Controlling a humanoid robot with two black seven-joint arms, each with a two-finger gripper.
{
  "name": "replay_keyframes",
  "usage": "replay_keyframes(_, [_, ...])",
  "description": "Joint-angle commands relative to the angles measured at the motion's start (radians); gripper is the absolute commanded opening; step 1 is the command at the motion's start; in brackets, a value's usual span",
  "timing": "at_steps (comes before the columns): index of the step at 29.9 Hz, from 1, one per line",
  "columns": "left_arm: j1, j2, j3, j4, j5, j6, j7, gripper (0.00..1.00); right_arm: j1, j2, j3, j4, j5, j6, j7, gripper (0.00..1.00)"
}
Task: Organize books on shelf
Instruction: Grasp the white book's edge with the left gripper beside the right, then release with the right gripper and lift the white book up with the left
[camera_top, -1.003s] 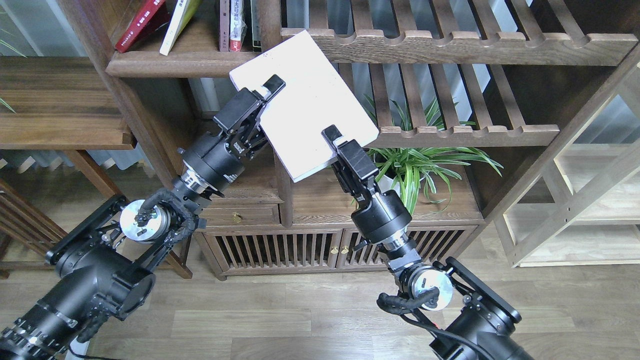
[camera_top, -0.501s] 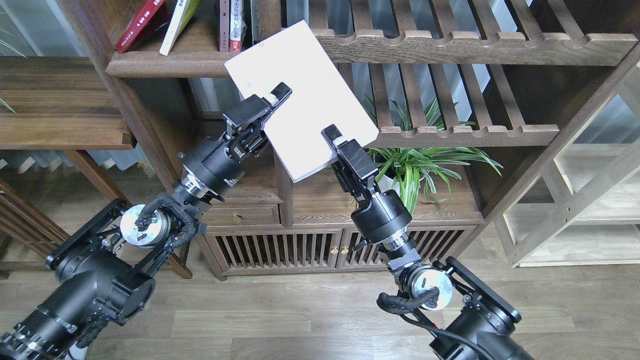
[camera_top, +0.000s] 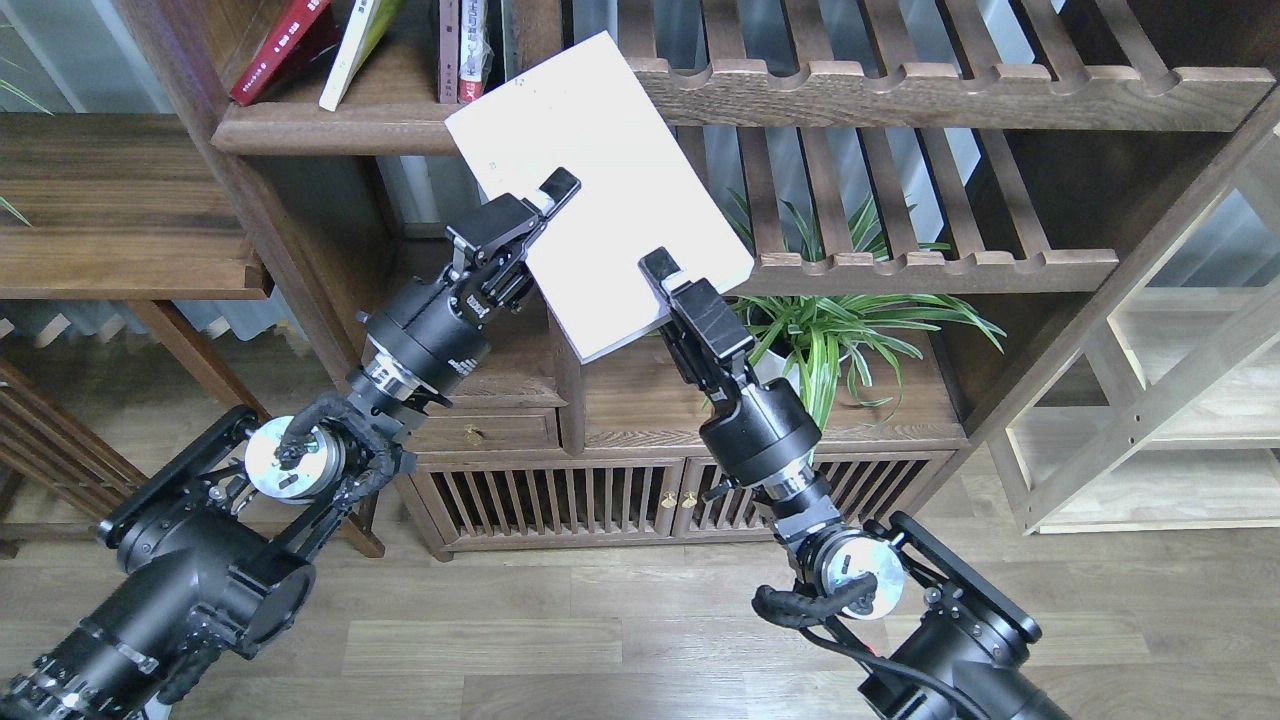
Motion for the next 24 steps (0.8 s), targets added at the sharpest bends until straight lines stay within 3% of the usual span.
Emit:
replay_keyframes(1, [0.008,0.003,-0.002,0.004,0.001,0.000,0.000,0.00,0.000,0.000,-0.002,-0.001,-0.023,0.000,0.001,0.40])
replay_keyframes(13, [0.008,0.015,-0.001,0.002,0.009,0.000,-0.002,0.00,0.000,0.000,0.003,-0.001,-0.029,0.000,0.001,0.48])
replay_keyframes(18, [0.015,0.082,0.021,-0.006,0.017,0.000,0.001,0.00,0.000,0.000,0.033,-0.002,-0.028,0.000,0.004,0.51])
replay_keyframes(24, [0.064,0.191,0.024,-0.104,0.052,0.000,0.001,0.00,0.003,0.000,0.085,-0.012,-0.026,0.000,0.004,0.56])
